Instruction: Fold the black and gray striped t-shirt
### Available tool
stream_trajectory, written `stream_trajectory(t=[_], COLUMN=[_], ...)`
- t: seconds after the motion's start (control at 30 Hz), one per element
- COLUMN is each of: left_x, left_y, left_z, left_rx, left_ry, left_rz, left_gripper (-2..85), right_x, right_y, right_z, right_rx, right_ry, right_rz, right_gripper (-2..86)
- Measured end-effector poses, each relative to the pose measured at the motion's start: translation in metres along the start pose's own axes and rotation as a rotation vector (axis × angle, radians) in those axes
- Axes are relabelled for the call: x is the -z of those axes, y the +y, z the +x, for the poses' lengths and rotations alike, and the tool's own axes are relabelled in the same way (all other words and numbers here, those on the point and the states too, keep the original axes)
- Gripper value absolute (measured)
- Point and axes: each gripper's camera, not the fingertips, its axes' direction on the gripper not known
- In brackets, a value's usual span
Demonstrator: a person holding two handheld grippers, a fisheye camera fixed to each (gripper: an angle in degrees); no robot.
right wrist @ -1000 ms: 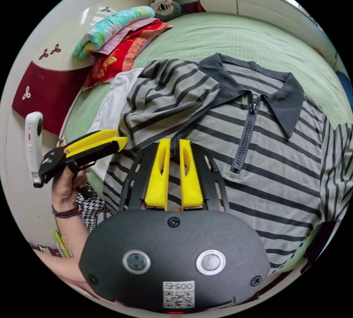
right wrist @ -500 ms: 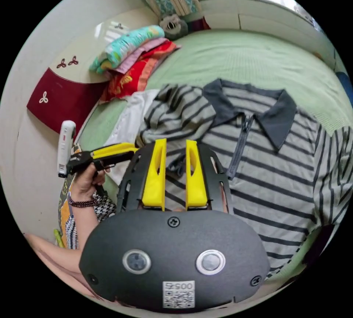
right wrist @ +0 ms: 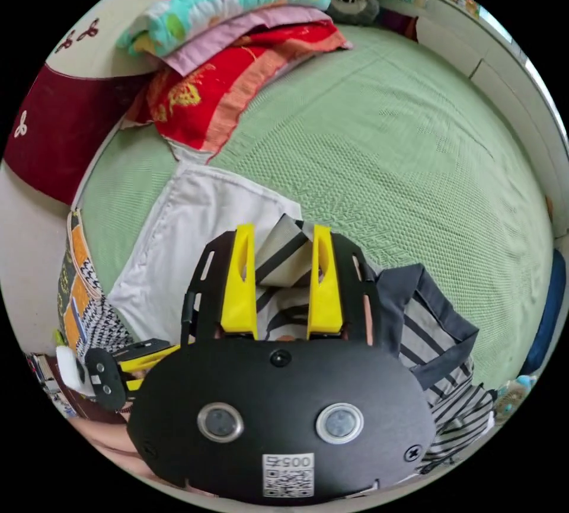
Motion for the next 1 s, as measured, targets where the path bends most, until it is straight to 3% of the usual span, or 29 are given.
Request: stream_trajectory(t=[0.1,0.23,0.57,0.87,1.0], left_x=[0.002,0.01,0.022,0.029,0.025], left_y=[0.001,0.005,0.016,0.031,0.035], left_z=[-0.002,-0.01,-0.027,-0.028,-0.024], left_rx=[-0.008,0.023,0.09,0.108,0.137], left_ry=[0.003,0.039,0.044,0.074,-0.005], left_rz=[0.002,0.049,0.095,0.136,0.099], left_gripper=[5.7,4.7,2.3,-0.5,-0.7], right_x=[0.007,0.034,0.004,0.058,0.074], right_y=[-0.007,-0.017,-0.047,-0.043,-0.039], right_z=[-0.004,0.01,0.041,0.045,0.045], right_rx=[-0.003,-0.126,-0.338,-0.23,-0.208], right_ry=[0.055,0.041,-0.066,-0.054,-0.004], right_rz=[0.022,0.135,0.058,0.061,0.054], right_gripper=[2.0,-1.1,-1.2,2.9,4.2])
